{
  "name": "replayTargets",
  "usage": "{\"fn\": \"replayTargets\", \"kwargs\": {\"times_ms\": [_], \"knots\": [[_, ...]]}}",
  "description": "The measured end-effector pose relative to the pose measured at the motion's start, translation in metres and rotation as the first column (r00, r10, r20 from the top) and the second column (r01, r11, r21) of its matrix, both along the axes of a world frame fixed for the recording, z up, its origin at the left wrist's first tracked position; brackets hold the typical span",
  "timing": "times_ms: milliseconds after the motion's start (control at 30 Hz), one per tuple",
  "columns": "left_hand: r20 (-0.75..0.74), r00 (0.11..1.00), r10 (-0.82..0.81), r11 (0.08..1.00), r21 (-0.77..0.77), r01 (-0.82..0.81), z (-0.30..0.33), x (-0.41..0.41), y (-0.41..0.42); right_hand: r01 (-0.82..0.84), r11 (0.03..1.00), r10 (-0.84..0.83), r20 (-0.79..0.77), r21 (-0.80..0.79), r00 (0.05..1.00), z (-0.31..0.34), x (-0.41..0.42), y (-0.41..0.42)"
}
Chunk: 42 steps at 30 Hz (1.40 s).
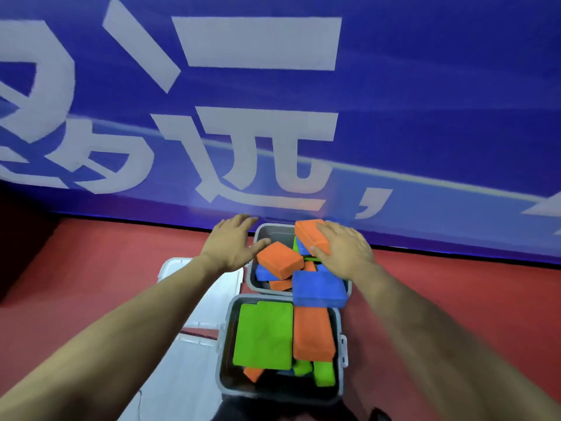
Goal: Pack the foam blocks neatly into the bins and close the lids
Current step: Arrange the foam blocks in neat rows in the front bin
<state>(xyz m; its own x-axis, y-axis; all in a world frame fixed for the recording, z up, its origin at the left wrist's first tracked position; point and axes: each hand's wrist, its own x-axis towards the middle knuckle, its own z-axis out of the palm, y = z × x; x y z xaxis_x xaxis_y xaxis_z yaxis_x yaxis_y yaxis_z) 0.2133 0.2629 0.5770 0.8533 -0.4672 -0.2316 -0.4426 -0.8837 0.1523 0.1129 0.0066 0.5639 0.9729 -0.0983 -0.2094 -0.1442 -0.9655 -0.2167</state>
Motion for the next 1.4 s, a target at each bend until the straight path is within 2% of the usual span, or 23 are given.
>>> {"fn": "replayTargets", "kwargs": {"times_ms": [200, 333, 400, 533, 633, 700, 767, 833, 933, 1000, 1067, 1200, 1267, 1400], "knots": [[-0.079, 0.993, -0.091, 0.994, 0.045, 0.095, -0.079, 0.056, 0.003, 0.148, 0.989, -0.142, -0.177, 0.017, 0.974, -0.085, 0.01, -0.016], [-0.104, 0.988, -0.112, 0.992, 0.041, 0.117, -0.165, 0.082, -0.011, 0.247, 0.969, -0.231, -0.281, 0.023, 0.931, -0.185, 0.017, -0.043], [-0.13, 0.987, -0.099, 0.994, 0.033, 0.104, -0.216, 0.089, -0.018, 0.385, 0.92, -0.334, -0.371, 0.071, 0.867, -0.249, 0.021, -0.056], [-0.174, 0.978, -0.112, 0.989, 0.072, 0.127, -0.327, 0.1, -0.024, 0.743, 0.622, -0.588, -0.48, 0.245, 0.651, -0.377, 0.026, -0.076], [-0.193, 0.975, -0.111, 0.989, 0.072, 0.127, -0.4, 0.104, -0.033, 0.87, 0.392, -0.69, -0.53, 0.299, 0.494, -0.472, 0.03, -0.092], [-0.193, 0.976, -0.1, 0.991, 0.069, 0.115, -0.436, 0.105, -0.042, 0.905, 0.299, -0.735, -0.532, 0.302, 0.421, -0.521, 0.028, -0.099], [-0.192, 0.978, -0.085, 0.993, 0.059, 0.098, -0.463, 0.106, -0.048, 0.913, 0.234, -0.758, -0.526, 0.333, 0.386, -0.546, 0.024, -0.101], [-0.209, 0.977, -0.036, 0.998, 0.039, 0.045, -0.482, 0.103, -0.05, 0.915, 0.127, -0.734, -0.583, 0.384, 0.347, -0.555, 0.016, -0.099], [-0.233, 0.972, 0.037, 0.999, 0.012, -0.035, -0.496, 0.097, -0.048, 0.895, -0.045, -0.576, -0.743, 0.445, 0.341, -0.562, 0.008, -0.103], [-0.24, 0.967, 0.08, 0.996, -0.011, -0.085, -0.5, 0.093, -0.042, 0.874, -0.102, -0.565, -0.75, 0.476, 0.343, -0.566, 0.009, -0.11], [-0.255, 0.96, 0.119, 0.991, -0.032, -0.131, -0.503, 0.09, -0.034, 0.823, -0.11, -0.686, -0.642, 0.557, 0.342, -0.566, 0.011, -0.117], [-0.259, 0.956, 0.137, 0.984, -0.076, -0.161, -0.507, 0.088, -0.022, 0.803, -0.035, -0.892, -0.381, 0.595, 0.243, -0.557, 0.015, -0.132], [-0.25, 0.96, 0.127, 0.982, -0.102, -0.157, -0.508, 0.084, -0.024, 0.815, -0.021, -0.909, -0.35, 0.579, 0.225, -0.561, 0.023, -0.13], [-0.232, 0.971, 0.062, 0.99, -0.108, -0.089, -0.525, 0.072, -0.03, 0.84, 0.044, -0.884, -0.371, 0.54, 0.285, -0.588, 0.029, -0.112]]}}
